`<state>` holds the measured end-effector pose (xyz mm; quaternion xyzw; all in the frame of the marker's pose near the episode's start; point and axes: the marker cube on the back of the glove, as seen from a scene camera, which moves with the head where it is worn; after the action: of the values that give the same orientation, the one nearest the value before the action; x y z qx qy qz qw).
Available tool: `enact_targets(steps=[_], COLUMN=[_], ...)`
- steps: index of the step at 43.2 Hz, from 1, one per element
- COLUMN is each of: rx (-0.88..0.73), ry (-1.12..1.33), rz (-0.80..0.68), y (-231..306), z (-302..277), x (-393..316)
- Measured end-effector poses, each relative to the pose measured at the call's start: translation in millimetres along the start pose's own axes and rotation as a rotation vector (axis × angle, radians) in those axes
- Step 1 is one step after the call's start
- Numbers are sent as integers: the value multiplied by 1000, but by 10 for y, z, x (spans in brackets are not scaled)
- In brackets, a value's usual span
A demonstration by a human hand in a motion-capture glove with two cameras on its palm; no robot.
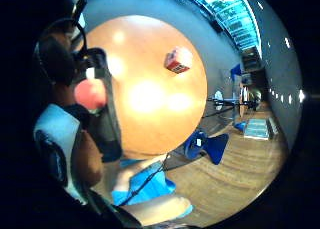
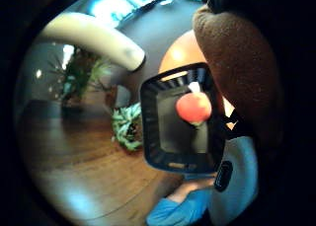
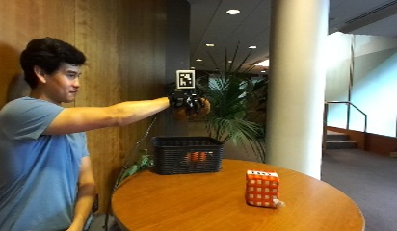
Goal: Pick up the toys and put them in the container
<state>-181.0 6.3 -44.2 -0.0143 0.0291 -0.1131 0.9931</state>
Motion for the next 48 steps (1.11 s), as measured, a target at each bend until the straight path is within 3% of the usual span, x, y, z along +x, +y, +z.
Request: enact_targets(steps=[12, 23, 31, 48], rx=[-79, -193, -142, -80], ry=[-105, -106, -20, 57], rz=[-97, -77, -134, -17], y=[224, 191, 181, -154], z=[186, 475, 446, 399], x=[-645, -735, -557, 219])
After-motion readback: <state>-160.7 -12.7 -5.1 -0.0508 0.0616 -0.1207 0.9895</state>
